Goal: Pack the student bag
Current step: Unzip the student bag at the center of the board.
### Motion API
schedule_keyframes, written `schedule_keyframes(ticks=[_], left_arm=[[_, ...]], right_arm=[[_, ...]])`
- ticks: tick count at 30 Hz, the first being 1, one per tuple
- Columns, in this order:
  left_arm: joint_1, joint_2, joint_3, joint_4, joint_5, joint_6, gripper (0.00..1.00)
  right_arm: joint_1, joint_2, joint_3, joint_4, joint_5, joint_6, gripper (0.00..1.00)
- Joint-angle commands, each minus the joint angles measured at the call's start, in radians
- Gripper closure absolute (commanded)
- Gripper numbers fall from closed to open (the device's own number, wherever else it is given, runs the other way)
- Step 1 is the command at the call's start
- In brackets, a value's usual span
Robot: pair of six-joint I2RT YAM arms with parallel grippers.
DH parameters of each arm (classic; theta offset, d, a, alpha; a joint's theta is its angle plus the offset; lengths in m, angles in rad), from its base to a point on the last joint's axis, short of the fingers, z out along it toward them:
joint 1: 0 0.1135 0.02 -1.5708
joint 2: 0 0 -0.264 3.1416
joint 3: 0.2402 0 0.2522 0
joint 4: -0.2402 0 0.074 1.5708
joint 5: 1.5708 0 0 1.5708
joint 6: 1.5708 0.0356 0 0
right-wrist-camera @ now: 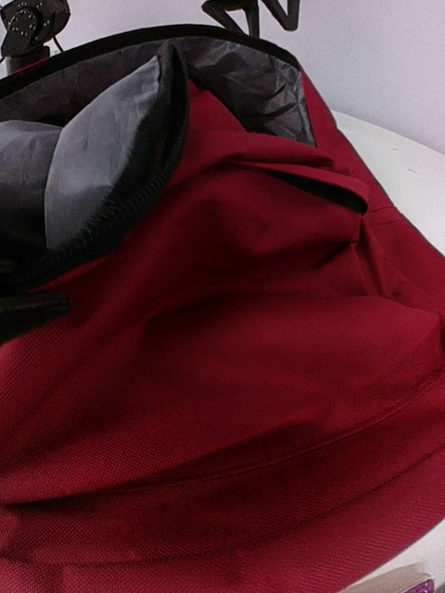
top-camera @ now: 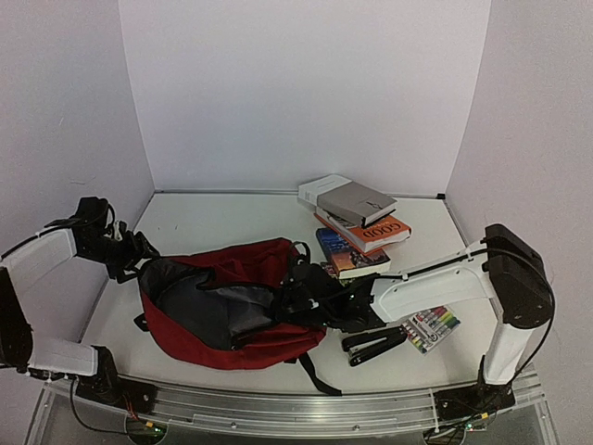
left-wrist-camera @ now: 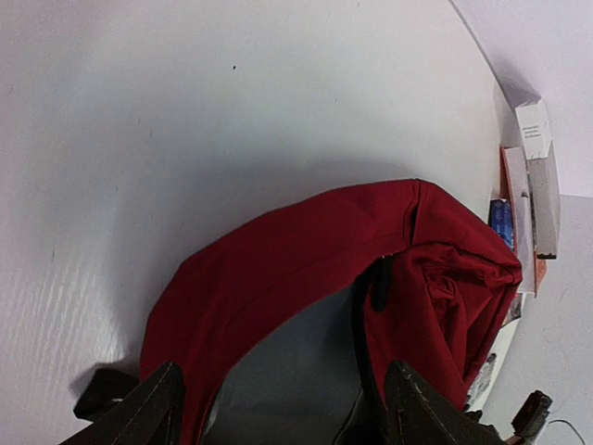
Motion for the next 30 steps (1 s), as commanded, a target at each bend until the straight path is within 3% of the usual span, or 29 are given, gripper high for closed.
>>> schedule_keyframes(ticks=[1, 3, 10, 15, 18, 25, 30], left_arm=[[-0.011, -0.171, -0.081, 0.032, 0.11, -0.137, 0.24], [-0.038, -0.239, -0.095, 0.028, 0.138, -0.177, 0.24], [-0.104, -0.357, -0.087, -0.118, 0.043, -0.208, 0.2], [-0.107, -0.396, -0.122, -0.183, -0.025, -0.227, 0.18], [-0.107, -0.42, -0.117, -0.154, 0.025, -0.237, 0.19], [-0.128, -0.393, -0.074, -0.084, 0.15, -0.262, 0.2], [-0.244, -0.317, -0.067, 0.0, 0.124, -0.318, 0.21]], right_arm=[[0.0, 0.024, 0.023, 0.029, -0.024, -0.001, 0.84], [0.0, 0.023, 0.017, 0.039, -0.045, -0.023, 0.78], [0.0, -0.05, -0.005, 0.044, -0.068, -0.189, 0.37], [0.019, -0.105, 0.03, 0.01, -0.113, -0.408, 0.21], [0.037, -0.117, 0.079, -0.069, -0.084, -0.492, 0.16], [0.043, -0.021, 0.221, -0.176, -0.04, -0.572, 0.15], [0.048, 0.068, 0.33, -0.191, -0.047, -0.588, 0.19]])
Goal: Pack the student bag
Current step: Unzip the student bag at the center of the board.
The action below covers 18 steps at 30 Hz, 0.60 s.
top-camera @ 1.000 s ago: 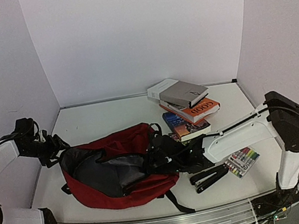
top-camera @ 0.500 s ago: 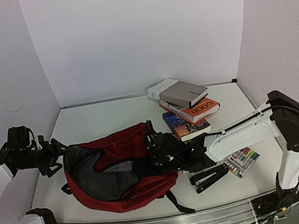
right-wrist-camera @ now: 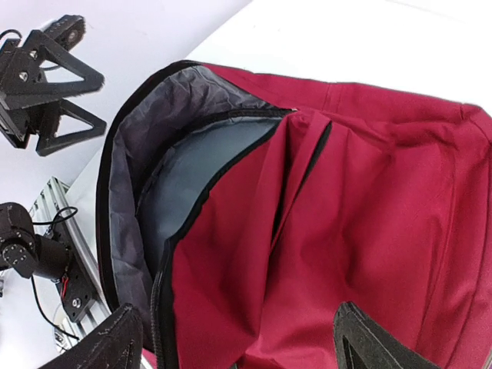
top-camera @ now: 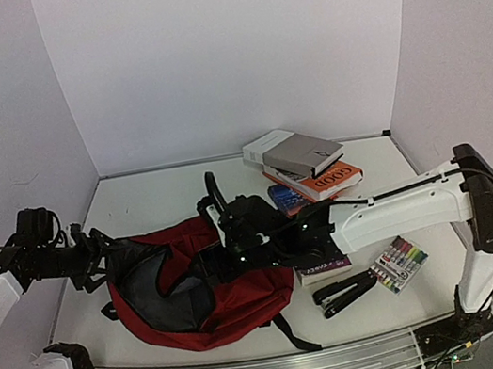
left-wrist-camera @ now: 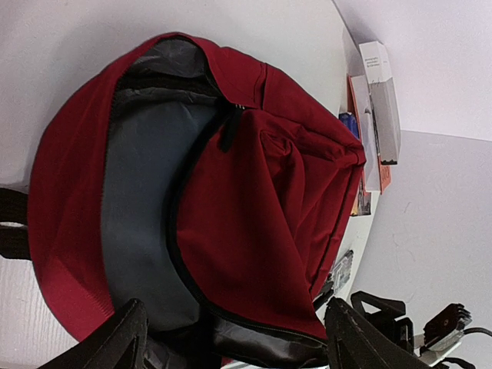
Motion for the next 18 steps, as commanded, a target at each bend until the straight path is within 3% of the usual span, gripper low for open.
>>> schedule_keyframes(ticks=[1, 8, 12, 18], left_arm=[[-0.104, 0.061, 0.051, 0.12, 0.008, -0.065, 0.22], [-0.25, 0.204, 0.04, 0.179, -0.096, -0.116, 0.23], [-0.261, 0.296, -0.027, 0.26, -0.089, -0.148, 0.27], [-0.262, 0.348, -0.048, 0.241, -0.202, -0.135, 0.3]], right_arm=[[0.004, 0.084, 0.091, -0.049, 0.019, -0.051, 0.2], [0.006, 0.088, 0.084, -0.048, 0.066, 0.001, 0.21], [0.005, 0.061, 0.032, -0.048, 0.099, 0.047, 0.22], [0.006, 0.023, -0.029, -0.047, 0.107, 0.084, 0.23]])
